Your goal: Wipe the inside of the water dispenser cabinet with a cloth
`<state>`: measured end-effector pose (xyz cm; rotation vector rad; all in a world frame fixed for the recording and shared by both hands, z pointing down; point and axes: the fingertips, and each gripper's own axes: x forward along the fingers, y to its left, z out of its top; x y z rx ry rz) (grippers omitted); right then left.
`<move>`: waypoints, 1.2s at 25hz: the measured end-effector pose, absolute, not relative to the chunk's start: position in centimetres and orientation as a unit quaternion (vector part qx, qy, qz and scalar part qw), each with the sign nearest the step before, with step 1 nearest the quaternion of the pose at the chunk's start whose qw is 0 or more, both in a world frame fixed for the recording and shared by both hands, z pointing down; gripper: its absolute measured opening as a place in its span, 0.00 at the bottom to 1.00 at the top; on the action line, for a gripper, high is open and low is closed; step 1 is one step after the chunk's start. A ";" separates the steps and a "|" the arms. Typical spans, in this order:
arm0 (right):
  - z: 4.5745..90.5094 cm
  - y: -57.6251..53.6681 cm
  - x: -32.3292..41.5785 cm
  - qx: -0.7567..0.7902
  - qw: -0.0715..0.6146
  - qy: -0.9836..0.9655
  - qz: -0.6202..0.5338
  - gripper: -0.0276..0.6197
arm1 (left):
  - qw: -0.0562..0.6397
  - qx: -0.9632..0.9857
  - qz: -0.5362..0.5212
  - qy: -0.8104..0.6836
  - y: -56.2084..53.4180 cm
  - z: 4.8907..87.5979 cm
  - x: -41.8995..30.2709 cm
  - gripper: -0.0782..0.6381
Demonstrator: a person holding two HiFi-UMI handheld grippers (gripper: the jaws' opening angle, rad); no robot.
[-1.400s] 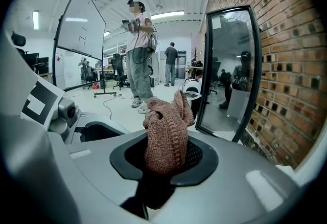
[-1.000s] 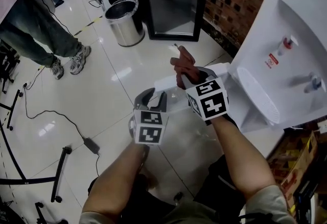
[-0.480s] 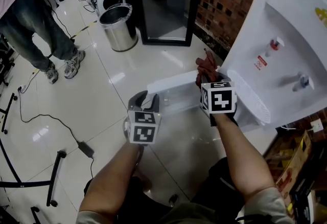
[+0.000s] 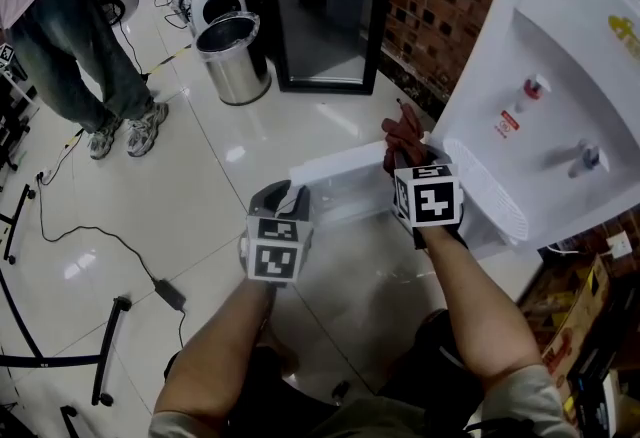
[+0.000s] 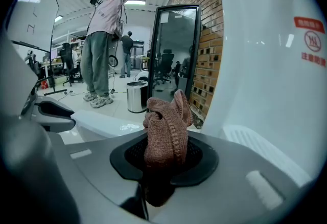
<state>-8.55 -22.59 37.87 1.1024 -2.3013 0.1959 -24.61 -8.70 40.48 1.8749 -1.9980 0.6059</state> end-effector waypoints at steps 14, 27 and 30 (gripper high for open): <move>33.7 -12.7 -14.8 0.236 0.235 -0.943 0.019 0.22 | 0.194 0.652 0.117 -0.724 -9.3 37.5 -27.8 0.25; 39.9 -5.7 -19.8 0.092 0.336 -0.937 -0.023 0.22 | 0.205 0.666 0.147 -0.702 -10.0 38.8 -28.1 0.11; 40.8 -5.6 -20.3 0.085 0.344 -0.935 -0.017 0.22 | 0.208 0.666 0.156 -0.699 -9.9 39.4 -28.2 0.11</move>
